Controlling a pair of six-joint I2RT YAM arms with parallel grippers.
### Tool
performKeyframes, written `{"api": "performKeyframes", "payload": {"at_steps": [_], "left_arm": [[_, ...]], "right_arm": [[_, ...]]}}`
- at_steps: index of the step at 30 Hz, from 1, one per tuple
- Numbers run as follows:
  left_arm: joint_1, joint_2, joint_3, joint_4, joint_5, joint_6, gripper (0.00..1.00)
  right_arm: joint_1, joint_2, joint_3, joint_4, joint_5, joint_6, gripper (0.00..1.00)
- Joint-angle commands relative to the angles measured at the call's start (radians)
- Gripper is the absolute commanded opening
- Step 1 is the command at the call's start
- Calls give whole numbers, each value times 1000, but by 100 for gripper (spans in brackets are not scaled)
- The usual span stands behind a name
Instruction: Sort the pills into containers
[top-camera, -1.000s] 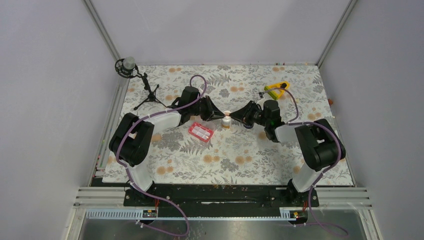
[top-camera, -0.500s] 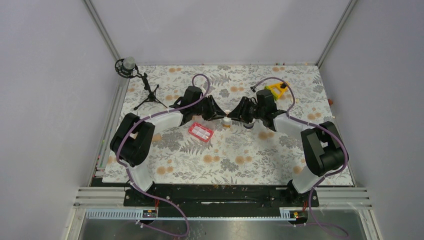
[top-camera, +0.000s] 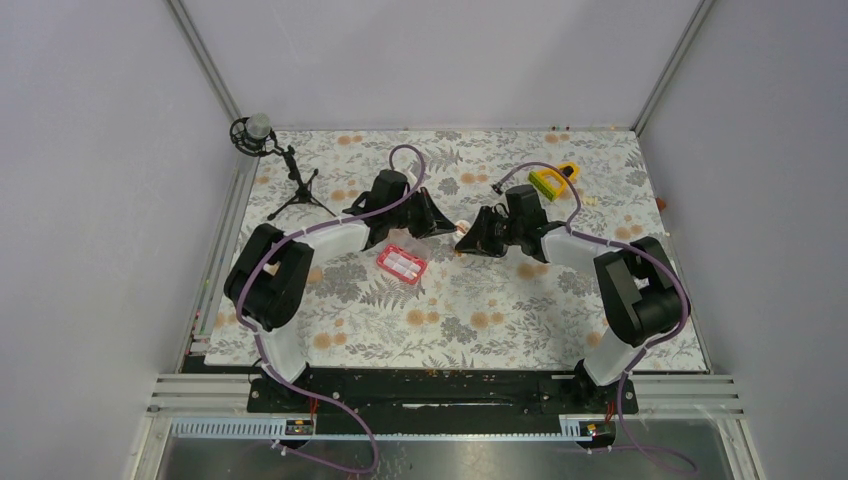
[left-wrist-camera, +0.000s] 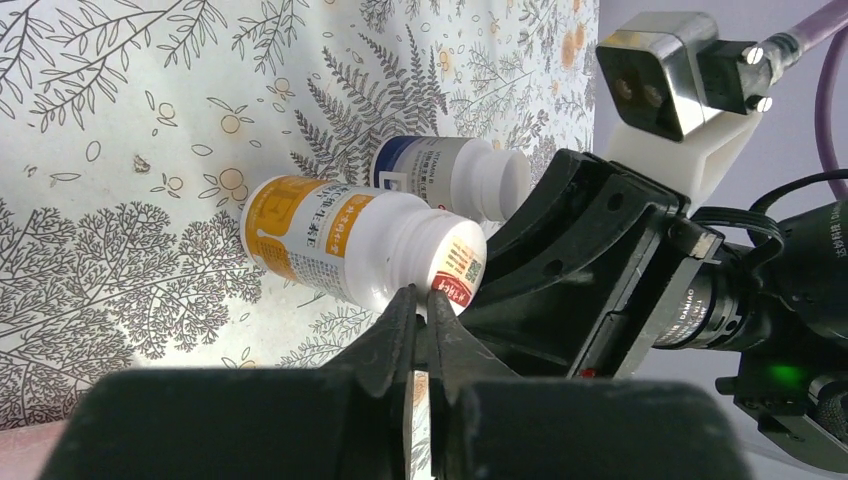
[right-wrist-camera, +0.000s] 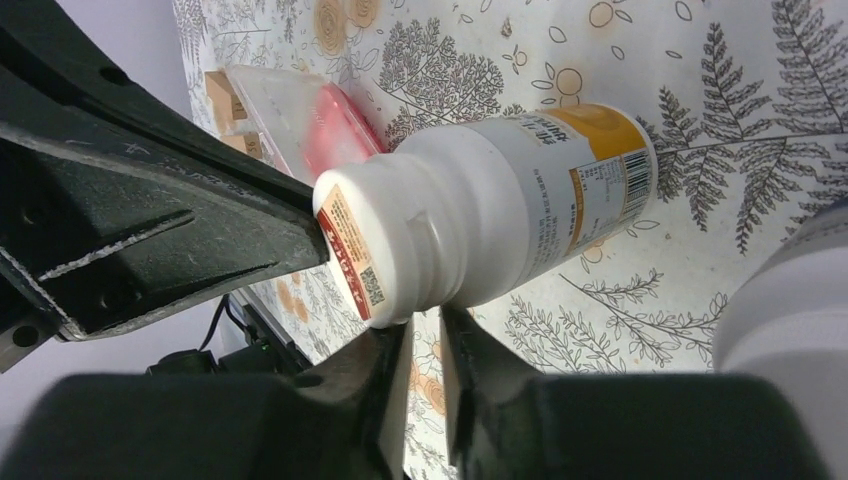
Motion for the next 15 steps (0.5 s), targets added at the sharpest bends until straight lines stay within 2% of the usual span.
{"api": "performKeyframes", "payload": {"at_steps": [1,3,6,10,15], "left_arm": [[-11,58,-16,-135,-47,64,0],[-8,51,-9,-136,-51,69,6],[7,17,6,-158,-56,73,24],[33,-48,38,-185,-78,86,41],[72,-146,49,-210,-110,122,52]], "right_arm": [[6,-16,13,-26,26,-5,29],[6,-39,33,-50,30,-4,42],[4,-80,67,-105,43,-8,52],[2,-145,120,-230,73,-34,59],[-6,-231,165,-381,153,-81,65]]}}
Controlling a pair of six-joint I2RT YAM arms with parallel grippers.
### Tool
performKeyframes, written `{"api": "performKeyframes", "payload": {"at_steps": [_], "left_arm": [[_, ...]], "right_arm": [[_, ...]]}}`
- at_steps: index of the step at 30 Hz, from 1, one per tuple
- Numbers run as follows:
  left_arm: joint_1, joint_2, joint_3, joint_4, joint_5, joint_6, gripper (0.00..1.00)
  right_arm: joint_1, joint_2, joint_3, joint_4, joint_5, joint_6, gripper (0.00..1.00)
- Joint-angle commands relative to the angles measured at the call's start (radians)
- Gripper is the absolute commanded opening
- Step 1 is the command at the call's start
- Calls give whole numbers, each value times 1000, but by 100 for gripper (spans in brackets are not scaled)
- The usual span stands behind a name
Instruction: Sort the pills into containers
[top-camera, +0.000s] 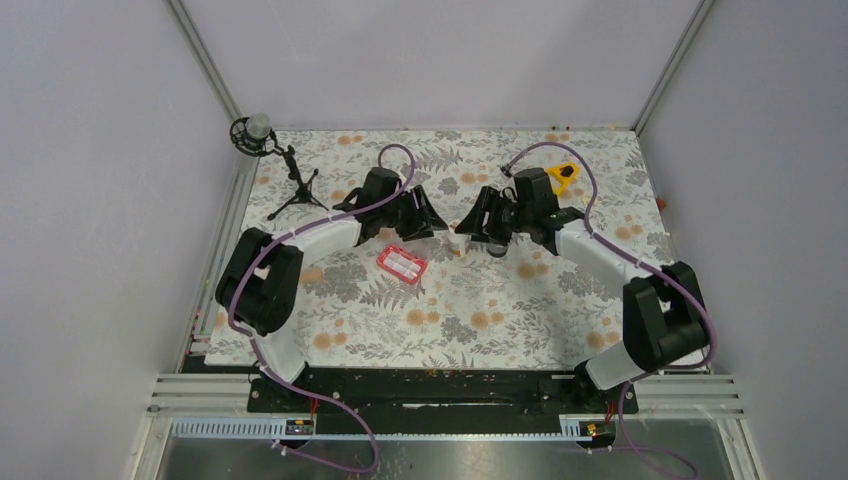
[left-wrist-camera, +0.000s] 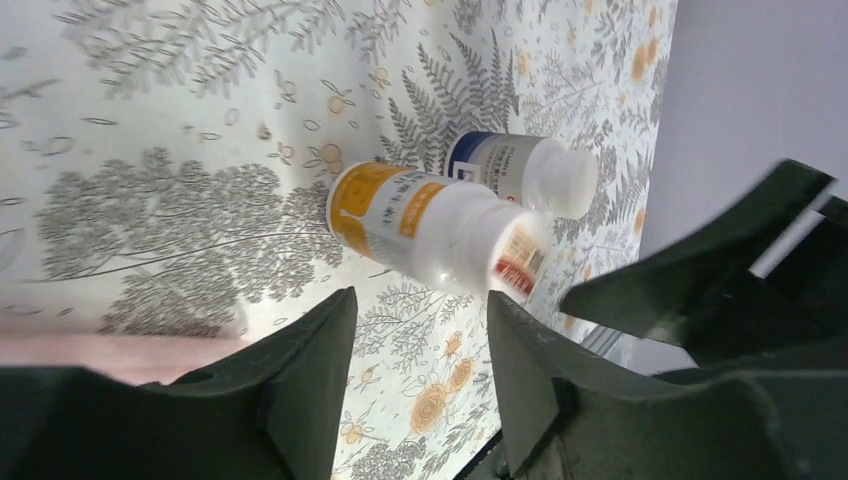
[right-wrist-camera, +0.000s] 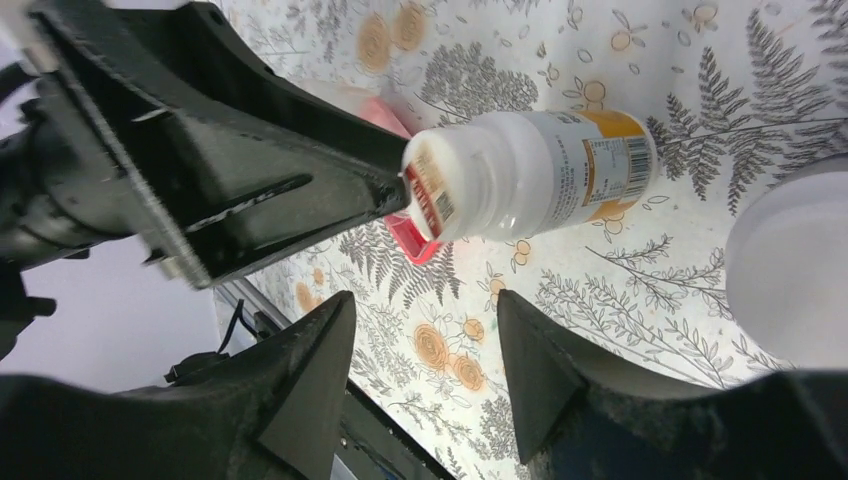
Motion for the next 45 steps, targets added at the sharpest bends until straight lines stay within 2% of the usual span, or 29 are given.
{"api": "performKeyframes", "payload": {"at_steps": [1,2,3,4,7,17,20,31,36,45], "left_arm": [[43,-131,32,-64,-73,72,53],[49,-154,28,-71,-85,87,56],[55,-176,24,-77,-95,102,59],[61,-199,18,-81,-100,116,62],[71,-254,6,-98,-124,165,68],[89,-457,-91,-167,-277,298,89],[90,-505,-119,-178,-295,318,99],[93,-606,-174,-185,-359,346,99],[93,-633,-192,-163,-348,359,99],[93,-686,-253,-83,-316,374,99]], "right_arm": [[-7,-107,71,-180,113,-72,67],[-5,-124,73,-212,155,-82,70],[-6,-144,74,-236,191,-93,79],[-6,-159,74,-258,225,-106,84],[-6,-182,82,-314,295,-135,91],[-6,-182,96,-411,485,-200,92],[-6,-172,95,-414,521,-206,92],[28,-5,190,-427,624,-274,92],[60,80,245,-434,687,-295,87],[69,169,292,-431,696,-318,60]]}}
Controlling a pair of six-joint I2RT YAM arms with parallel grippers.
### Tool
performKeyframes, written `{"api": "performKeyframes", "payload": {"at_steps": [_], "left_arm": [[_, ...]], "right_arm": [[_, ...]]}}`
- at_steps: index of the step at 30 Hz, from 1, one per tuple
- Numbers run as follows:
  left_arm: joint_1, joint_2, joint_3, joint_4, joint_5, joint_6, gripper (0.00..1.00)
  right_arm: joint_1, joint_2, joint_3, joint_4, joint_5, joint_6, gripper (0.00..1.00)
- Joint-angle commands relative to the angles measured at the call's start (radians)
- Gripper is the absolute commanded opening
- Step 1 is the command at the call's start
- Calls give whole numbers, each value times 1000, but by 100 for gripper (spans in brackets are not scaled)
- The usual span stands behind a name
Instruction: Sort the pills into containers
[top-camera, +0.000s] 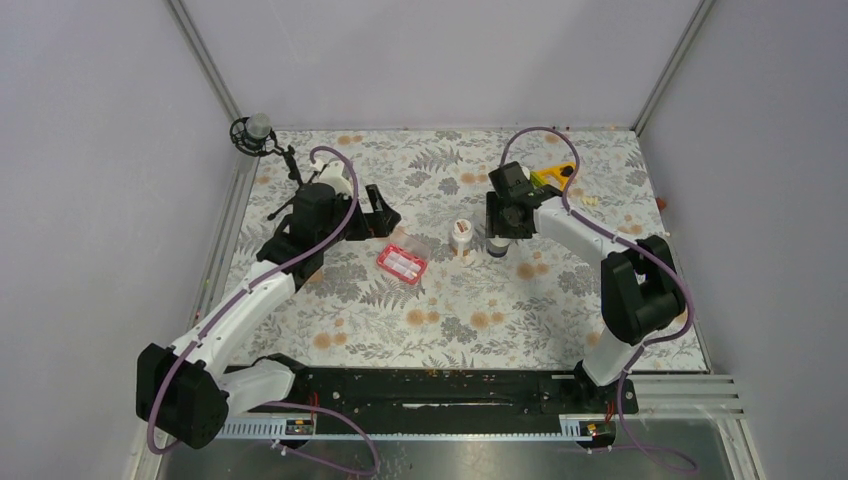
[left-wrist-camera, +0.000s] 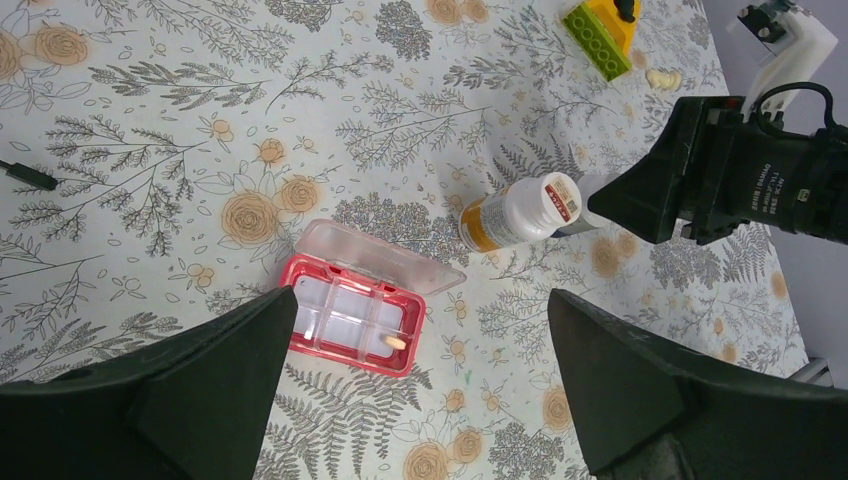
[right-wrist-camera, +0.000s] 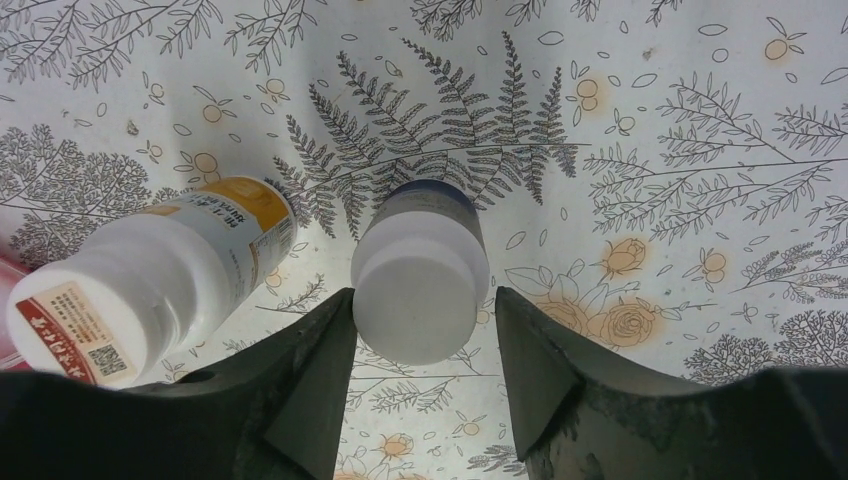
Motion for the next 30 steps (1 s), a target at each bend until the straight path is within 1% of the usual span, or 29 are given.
{"api": "performKeyframes", "payload": {"at_steps": [1,3,4,8,12,18,23,25,27,30], "left_arm": [[5,-39,-16,89,10,31,99],[5,-41,-22,98,19,37,99],[5,-41,-24,102,24,40,99],[5,-44,-41,134,71,64,98],[5,-52,-68,179,117,78,98],[5,-57,-79,216,174,103,97],[4,-58,-86,264,272,128,97],[2,-60,-98,307,340,140,97],[-3,-69,-121,374,417,151,96],[-19,-86,-157,478,529,176,96]], "right_arm": [[8,27,56,-6,43,-24,59],[8,35,62,-6,48,-31,57],[8,35,64,-6,48,-33,53],[8,11,68,-8,45,-42,31],[8,-40,79,-40,29,-53,19],[6,-151,80,-124,8,-43,18],[5,-239,96,-178,-47,-37,18],[9,-298,101,-184,-121,-38,16],[28,-385,59,-98,-232,-47,16],[80,-446,66,-65,-402,-79,17]]}}
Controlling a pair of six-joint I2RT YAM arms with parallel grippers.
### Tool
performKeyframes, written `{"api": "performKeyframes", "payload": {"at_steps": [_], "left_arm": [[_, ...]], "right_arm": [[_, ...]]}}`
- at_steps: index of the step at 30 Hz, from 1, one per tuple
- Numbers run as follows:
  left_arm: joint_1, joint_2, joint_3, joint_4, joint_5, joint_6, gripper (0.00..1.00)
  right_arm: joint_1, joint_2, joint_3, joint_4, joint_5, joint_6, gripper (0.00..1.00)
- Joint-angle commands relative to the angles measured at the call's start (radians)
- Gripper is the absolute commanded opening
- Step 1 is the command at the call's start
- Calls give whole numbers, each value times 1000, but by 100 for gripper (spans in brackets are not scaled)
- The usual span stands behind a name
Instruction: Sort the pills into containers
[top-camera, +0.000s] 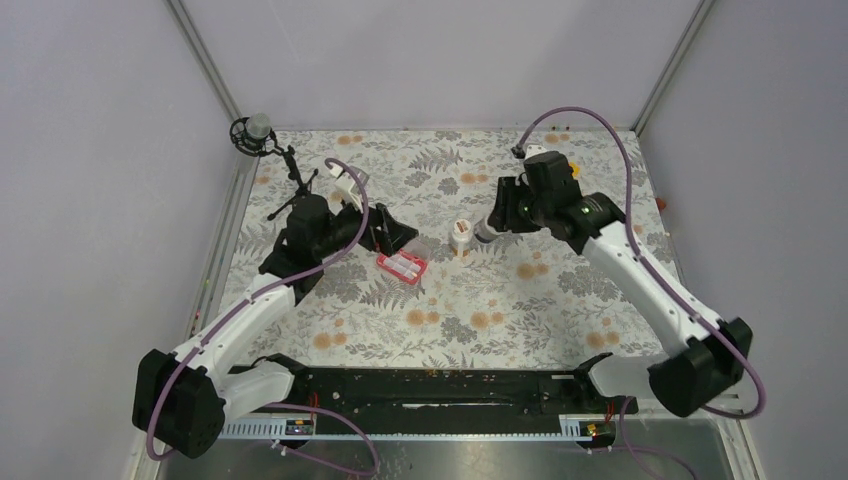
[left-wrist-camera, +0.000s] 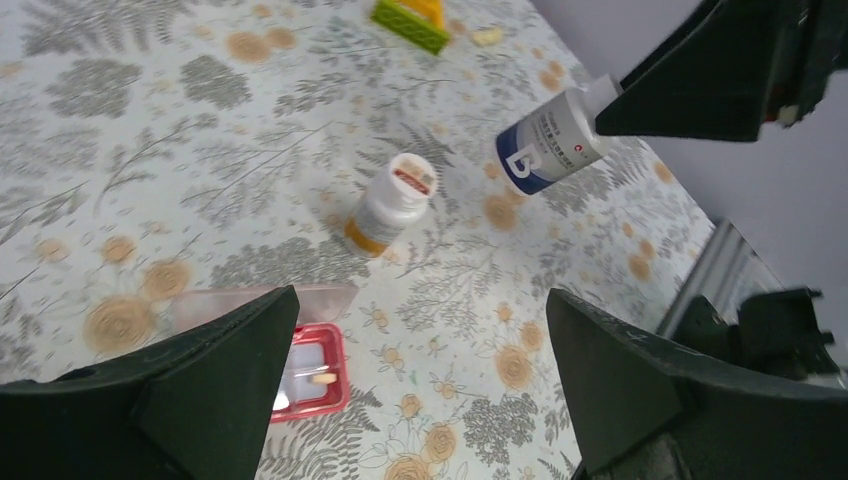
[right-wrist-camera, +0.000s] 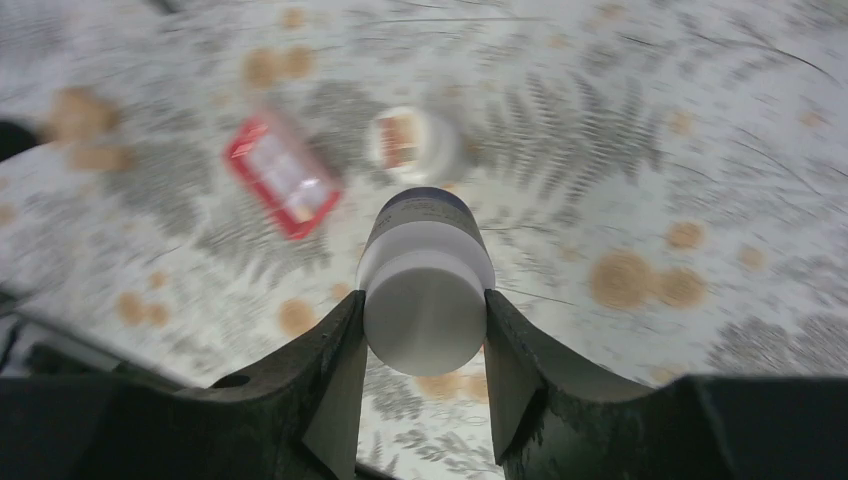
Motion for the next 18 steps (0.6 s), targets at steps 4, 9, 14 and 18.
{"api": "performKeyframes", "payload": {"at_steps": [4,9,14,18], "left_arm": [[-30,-49,-34,282,356,86,95],[-32,-11,19,259,551,80,92],[-37,38,32,298,716,0,91],[-55,52,41,299,741,-7,91]], "right_arm": [[113,-102,29,116,-423,-30,17],[120,-86,34,205,-580,26,17],[121,-72,56,264,-727,58,17],[153,-59,103,201,-774,-25,17]]}}
